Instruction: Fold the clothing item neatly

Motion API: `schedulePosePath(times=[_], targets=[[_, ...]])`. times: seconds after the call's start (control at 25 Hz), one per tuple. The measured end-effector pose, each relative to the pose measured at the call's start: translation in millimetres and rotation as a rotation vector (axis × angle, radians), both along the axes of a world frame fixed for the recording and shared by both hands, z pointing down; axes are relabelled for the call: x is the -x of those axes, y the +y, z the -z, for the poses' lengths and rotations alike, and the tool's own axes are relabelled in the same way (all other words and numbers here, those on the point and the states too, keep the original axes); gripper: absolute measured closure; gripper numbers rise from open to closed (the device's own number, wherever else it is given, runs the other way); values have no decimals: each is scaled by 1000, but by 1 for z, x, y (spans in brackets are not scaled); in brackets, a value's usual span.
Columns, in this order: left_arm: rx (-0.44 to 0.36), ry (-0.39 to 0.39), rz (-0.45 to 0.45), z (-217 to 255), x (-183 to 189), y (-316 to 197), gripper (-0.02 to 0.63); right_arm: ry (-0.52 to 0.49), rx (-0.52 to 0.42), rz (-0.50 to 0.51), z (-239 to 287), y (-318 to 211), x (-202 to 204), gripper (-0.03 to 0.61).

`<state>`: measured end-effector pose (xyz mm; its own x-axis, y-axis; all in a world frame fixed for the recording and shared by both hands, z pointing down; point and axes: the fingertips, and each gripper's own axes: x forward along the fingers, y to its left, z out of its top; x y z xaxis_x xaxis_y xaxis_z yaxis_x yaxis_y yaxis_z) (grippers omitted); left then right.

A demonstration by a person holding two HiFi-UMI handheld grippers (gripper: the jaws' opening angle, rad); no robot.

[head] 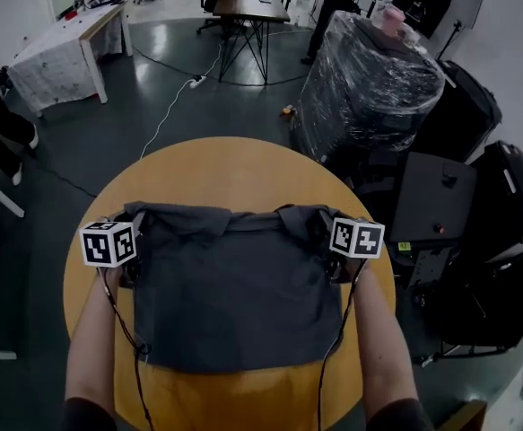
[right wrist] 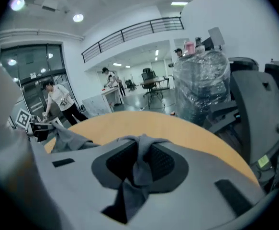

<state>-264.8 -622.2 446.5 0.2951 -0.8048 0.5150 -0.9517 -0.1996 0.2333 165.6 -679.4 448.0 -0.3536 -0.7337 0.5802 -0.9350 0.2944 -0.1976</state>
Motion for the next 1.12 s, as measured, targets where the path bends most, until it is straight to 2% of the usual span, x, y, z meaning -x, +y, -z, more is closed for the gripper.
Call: schedulePosePath(times=[0.04, 0.12, 0.24, 0.36, 0.48, 0.6, 0.68, 0.72, 0.84, 0.92, 1.12], targets=[[37, 7, -7, -16, -2, 3, 600, 40, 32, 13, -20, 2, 2, 529], [86, 35, -26, -38, -5, 11, 598, 125, 54, 39, -49, 8, 2, 515], [106, 56, -25, -50, -2, 24, 595, 189, 61, 65, -70, 20, -3, 508], [132, 51, -13, -56, 11, 38, 526, 235, 66, 27, -77, 27, -20, 481], [134, 38, 54, -58, 32, 42, 502, 248, 38, -94, -69, 21, -50, 440], [97, 40, 134, -43, 50, 40, 502, 225, -14, -299, -44, 16, -86, 439], [68, 40, 152, -28, 51, 44, 502, 233, -43, -408, -27, 19, -105, 440], [57, 40, 149, -22, 49, 49, 502, 224, -51, -422, -21, 23, -107, 440], [38, 20, 118, -8, 34, 71, 502, 168, -68, -355, -7, 43, -92, 440], [16, 8, 101, 0, 20, 90, 502, 138, -113, -294, 8, 59, -75, 440], [-36, 55, 3, 16, -43, 143, 502, 113, -234, -181, 47, 107, -34, 450]])
